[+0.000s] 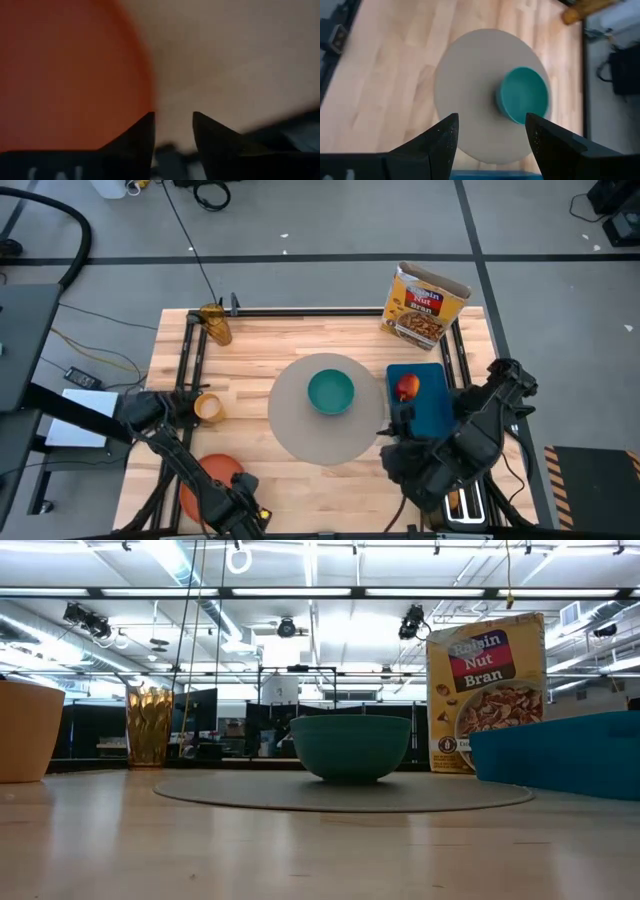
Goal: Arrange a breakfast setting
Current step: Put the orange plate in the bottom left of the brown table mat, then put the red apple to the top left of the green bowl on the brown table mat
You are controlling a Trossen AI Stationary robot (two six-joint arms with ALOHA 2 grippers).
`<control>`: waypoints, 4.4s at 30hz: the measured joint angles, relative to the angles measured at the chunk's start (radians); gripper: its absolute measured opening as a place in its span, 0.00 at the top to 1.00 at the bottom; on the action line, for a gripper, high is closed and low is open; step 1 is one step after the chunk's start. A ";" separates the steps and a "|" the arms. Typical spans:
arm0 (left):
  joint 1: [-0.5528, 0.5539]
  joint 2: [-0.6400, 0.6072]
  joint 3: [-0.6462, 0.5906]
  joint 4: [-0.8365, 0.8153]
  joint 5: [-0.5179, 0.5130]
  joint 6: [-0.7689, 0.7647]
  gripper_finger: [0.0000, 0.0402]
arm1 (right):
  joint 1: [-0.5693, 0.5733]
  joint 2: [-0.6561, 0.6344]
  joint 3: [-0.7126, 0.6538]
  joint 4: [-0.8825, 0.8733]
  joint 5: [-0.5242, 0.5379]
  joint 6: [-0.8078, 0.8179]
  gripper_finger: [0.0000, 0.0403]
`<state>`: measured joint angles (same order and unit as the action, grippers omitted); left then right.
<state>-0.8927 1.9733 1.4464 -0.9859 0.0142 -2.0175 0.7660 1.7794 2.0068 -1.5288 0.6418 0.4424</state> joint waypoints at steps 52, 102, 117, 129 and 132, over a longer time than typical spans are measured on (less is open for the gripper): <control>0.040 0.075 0.379 -0.264 -0.204 1.109 0.96 | -0.022 -0.134 -0.166 -0.042 0.047 0.089 0.41; 0.383 0.075 0.191 -0.226 -0.151 1.742 0.67 | -0.235 -0.216 -0.372 -0.041 -0.149 0.727 0.17; 0.354 -0.058 0.513 -0.340 -0.319 1.563 0.65 | -0.343 -0.470 -0.680 -0.038 -0.268 -0.270 0.18; 0.223 -0.228 0.532 -0.224 -0.658 1.319 0.65 | -0.391 -0.468 -1.086 0.353 -0.346 -0.806 0.44; 0.192 -0.249 0.532 -0.219 -0.722 1.281 0.65 | -0.435 -0.449 -1.113 0.403 -0.353 -0.849 0.51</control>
<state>-0.7010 1.7247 1.9785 -1.2050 -0.7082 -0.7370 0.3307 1.3303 0.8941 -1.1254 0.2890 -0.4070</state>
